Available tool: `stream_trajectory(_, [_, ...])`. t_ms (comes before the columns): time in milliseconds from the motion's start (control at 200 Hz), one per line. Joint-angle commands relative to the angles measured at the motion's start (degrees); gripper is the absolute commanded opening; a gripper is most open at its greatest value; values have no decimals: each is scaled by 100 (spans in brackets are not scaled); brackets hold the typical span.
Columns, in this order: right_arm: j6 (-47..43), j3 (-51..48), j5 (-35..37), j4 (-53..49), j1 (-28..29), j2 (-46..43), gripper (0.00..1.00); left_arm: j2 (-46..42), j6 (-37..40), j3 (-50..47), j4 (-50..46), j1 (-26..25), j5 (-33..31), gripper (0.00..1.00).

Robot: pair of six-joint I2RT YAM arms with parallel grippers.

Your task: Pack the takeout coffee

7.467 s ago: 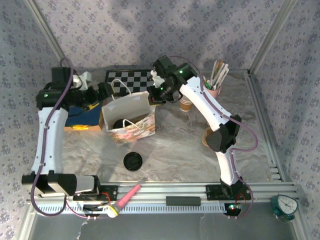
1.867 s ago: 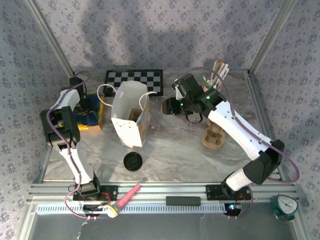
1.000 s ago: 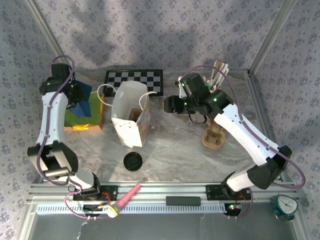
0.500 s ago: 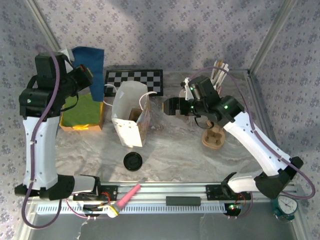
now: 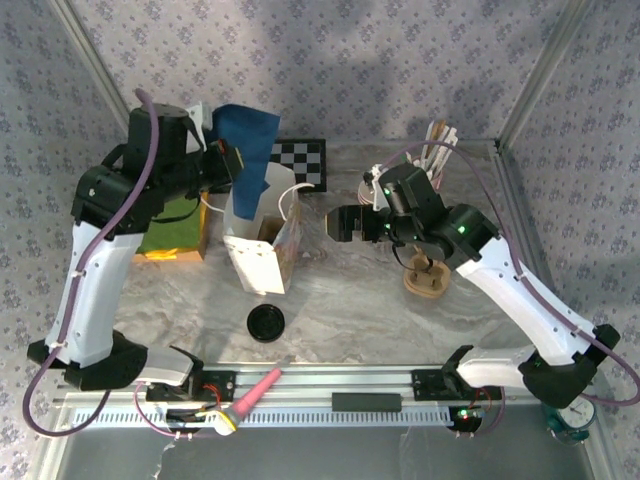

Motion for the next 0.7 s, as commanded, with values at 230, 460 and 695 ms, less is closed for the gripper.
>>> stream_trajectory(230, [31,98,318,-71,342,-175,100,-53,-30,-1261,276,226,202,0])
stream_trajectory(460, [31,239,432,-154,430,-100,100,223,55,-1416,316,234,278,0])
stream_trajectory(695, [48,257,529,-199,481,-109,100,491,64,-1793,270,261,263,0])
